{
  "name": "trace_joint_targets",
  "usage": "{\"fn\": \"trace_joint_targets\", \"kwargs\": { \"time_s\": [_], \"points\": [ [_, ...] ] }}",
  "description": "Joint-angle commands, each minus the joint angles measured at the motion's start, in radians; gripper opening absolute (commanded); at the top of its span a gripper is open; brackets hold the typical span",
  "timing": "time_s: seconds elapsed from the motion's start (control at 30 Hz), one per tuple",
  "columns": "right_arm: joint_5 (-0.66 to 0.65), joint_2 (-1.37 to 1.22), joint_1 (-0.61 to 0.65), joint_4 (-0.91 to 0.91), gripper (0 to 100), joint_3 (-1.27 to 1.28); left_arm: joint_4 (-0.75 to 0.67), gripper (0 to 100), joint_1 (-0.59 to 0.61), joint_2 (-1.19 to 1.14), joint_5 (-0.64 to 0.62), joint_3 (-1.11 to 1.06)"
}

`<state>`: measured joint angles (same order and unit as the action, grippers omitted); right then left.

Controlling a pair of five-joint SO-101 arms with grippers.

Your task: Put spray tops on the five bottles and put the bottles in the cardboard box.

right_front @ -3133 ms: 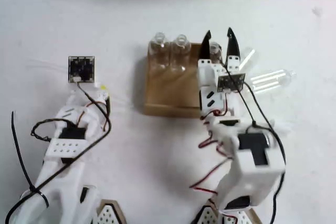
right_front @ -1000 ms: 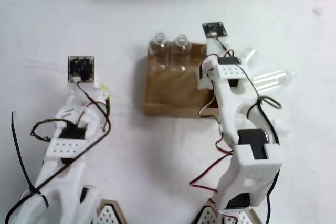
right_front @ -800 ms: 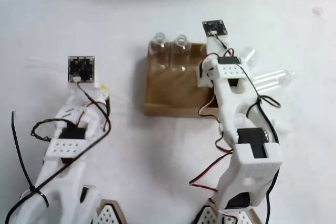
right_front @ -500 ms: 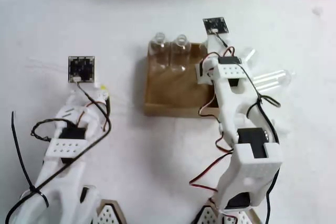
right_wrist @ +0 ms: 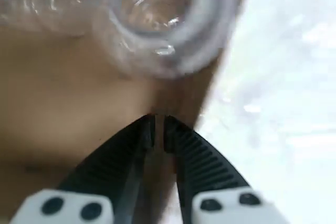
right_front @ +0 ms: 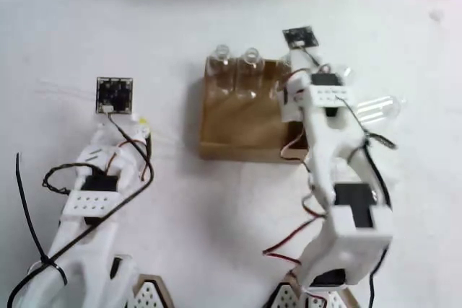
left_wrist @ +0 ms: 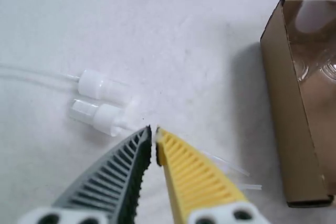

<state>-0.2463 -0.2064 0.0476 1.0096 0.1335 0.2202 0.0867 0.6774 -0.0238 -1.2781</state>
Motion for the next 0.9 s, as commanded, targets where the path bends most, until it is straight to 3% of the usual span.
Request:
{"fn": "trace_joint_targets", "kwargs": {
  "time_s": [0.0, 0.17, 0.37, 0.43, 0.63, 0.87],
  "points": [
    [-0.221, 0.219, -0.134, 0.05, 1.7, -0.054, -0.003, 2, -0.01, 0.015, 0.014, 0.008],
    [-0.368, 0.257, -0.209, 0.005, 4.6, -0.055, -0.003, 2, -0.01, 0.015, 0.014, 0.008],
    [-0.506, 0.09, -0.214, 0.005, 22.3, -0.221, -0.003, 2, -0.01, 0.015, 0.017, 0.008],
    [-0.488, -0.008, -0.214, 0.008, 23.4, -0.341, -0.003, 2, -0.01, 0.015, 0.017, 0.008],
    [-0.262, -0.335, -0.209, 0.073, 22.4, -0.775, -0.003, 2, -0.01, 0.013, 0.017, 0.008],
    [-0.192, -0.702, -0.173, 0.166, 4.8, -1.27, -0.003, 2, -0.01, 0.013, 0.017, 0.008]
  ]
}}
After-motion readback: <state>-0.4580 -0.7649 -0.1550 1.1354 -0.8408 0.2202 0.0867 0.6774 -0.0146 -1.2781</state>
